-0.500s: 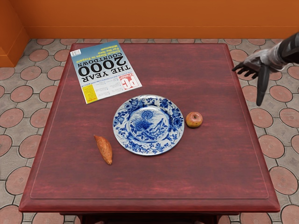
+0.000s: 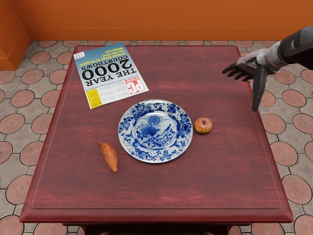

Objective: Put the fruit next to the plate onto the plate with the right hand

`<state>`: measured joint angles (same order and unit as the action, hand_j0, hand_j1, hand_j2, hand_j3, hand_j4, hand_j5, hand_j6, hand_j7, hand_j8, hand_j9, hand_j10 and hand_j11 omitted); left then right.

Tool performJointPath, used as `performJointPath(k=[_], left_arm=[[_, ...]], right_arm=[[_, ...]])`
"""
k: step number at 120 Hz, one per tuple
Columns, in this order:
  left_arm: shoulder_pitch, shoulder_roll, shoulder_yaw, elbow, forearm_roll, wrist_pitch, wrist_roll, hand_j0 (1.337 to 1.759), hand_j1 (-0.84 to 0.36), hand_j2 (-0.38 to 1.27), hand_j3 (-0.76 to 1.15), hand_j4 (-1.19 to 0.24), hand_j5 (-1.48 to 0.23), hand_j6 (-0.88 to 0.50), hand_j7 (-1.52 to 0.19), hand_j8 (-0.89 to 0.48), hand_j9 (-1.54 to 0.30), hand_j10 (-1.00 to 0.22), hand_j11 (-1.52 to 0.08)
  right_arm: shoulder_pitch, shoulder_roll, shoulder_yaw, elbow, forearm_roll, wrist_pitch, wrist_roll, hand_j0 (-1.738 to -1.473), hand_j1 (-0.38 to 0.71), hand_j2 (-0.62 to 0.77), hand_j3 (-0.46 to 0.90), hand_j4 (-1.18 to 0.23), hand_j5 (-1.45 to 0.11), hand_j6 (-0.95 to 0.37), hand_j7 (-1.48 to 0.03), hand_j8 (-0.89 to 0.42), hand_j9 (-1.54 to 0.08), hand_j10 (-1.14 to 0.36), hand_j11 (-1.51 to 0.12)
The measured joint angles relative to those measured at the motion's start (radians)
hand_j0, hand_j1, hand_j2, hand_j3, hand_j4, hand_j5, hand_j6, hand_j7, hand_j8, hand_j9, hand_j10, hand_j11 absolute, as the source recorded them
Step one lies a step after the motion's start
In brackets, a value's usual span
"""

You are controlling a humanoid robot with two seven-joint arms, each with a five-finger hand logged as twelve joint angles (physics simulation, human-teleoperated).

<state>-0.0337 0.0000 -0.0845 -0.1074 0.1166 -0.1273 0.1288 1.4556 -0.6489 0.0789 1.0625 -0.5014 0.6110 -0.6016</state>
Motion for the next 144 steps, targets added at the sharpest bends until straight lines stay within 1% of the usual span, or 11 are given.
performJointPath(k=[4,12,26,43,52,67,89,99,114,144], left_arm=[[0.000,0.000,0.000,0.000,0.000,0.000,0.000,1.658,0.34,0.00,0.00,-0.01,-0.01,-0.01,-0.01,-0.01,-0.01,-0.01,-0.01],[0.000,0.000,0.000,0.000,0.000,0.000,0.000,1.658,0.34,0.00,0.00,-0.01,-0.01,-0.01,-0.01,-0.01,-0.01,-0.01,-0.01],[0.000,0.000,0.000,0.000,0.000,0.000,0.000,1.658,0.34,0.00,0.00,-0.01,-0.01,-0.01,-0.01,-0.01,-0.01,-0.01,-0.01],[0.000,0.000,0.000,0.000,0.000,0.000,0.000,1.658,0.34,0.00,0.00,-0.01,-0.01,-0.01,-0.01,-0.01,-0.01,-0.01,-0.01],[0.000,0.000,0.000,0.000,0.000,0.000,0.000,1.658,0.34,0.00,0.00,-0.01,-0.01,-0.01,-0.01,-0.01,-0.01,-0.01,-0.01],[0.000,0.000,0.000,0.000,0.000,0.000,0.000,1.658,0.34,0.00,0.00,-0.01,-0.01,-0.01,-0.01,-0.01,-0.01,-0.01,-0.01],[0.000,0.000,0.000,0.000,0.000,0.000,0.000,1.658,0.34,0.00,0.00,-0.01,-0.01,-0.01,-0.01,-0.01,-0.01,-0.01,-0.01],[0.000,0.000,0.000,0.000,0.000,0.000,0.000,1.658,0.34,0.00,0.00,-0.01,-0.01,-0.01,-0.01,-0.01,-0.01,-0.01,-0.01],[0.000,0.000,0.000,0.000,0.000,0.000,0.000,1.658,0.34,0.00,0.00,-0.01,-0.01,-0.01,-0.01,-0.01,-0.01,-0.01,-0.01],[0.000,0.000,0.000,0.000,0.000,0.000,0.000,1.658,0.34,0.00,0.00,-0.01,-0.01,-0.01,-0.01,-0.01,-0.01,-0.01,-0.01]], right_arm=[[0.000,-0.013,0.016,0.048,-0.001,0.000,-0.003,-1.658,-0.35,0.00,0.00,0.00,0.00,0.00,0.00,0.00,0.00,0.00,0.00],[0.010,-0.029,0.035,0.121,-0.021,0.000,-0.006,-1.658,-0.35,0.00,0.00,0.00,0.00,0.00,0.00,0.00,0.00,0.00,0.00],[0.018,-0.040,0.051,0.279,-0.103,-0.019,-0.008,-1.658,-0.35,0.00,0.00,0.00,0.00,0.00,0.00,0.00,0.00,0.00,0.00],[-0.011,-0.039,0.055,0.387,-0.143,-0.167,-0.009,-1.658,-0.35,0.00,0.00,0.00,0.00,0.00,0.00,0.00,0.00,0.00,0.00],[-0.049,-0.034,0.052,0.430,-0.173,-0.243,-0.009,-1.658,-0.35,0.00,0.00,0.00,0.00,0.00,0.00,0.00,0.00,0.00,0.00],[-0.107,-0.022,0.051,0.459,-0.223,-0.328,-0.009,-1.658,-0.35,0.00,0.00,0.00,0.00,0.00,0.00,0.00,0.00,0.00,0.00],[-0.190,-0.008,0.052,0.466,-0.300,-0.447,-0.009,-1.658,-0.35,0.00,0.00,0.00,0.00,0.00,0.00,0.00,0.00,0.00,0.00],[-0.223,0.022,0.056,0.464,-0.361,-0.489,-0.009,-1.658,-0.35,0.00,0.00,0.00,0.00,0.00,0.00,0.00,0.00,0.00,0.00],[-0.276,0.061,0.058,0.465,-0.414,-0.538,-0.009,-1.658,-0.35,0.00,0.00,0.00,0.00,-0.01,0.00,0.00,0.00,0.00,0.00],[-0.325,0.076,0.059,0.477,-0.492,-0.579,-0.009,-1.658,-0.29,-0.01,0.00,-0.06,-0.07,-0.06,-0.07,-0.06,-0.07,-0.06,-0.07]])
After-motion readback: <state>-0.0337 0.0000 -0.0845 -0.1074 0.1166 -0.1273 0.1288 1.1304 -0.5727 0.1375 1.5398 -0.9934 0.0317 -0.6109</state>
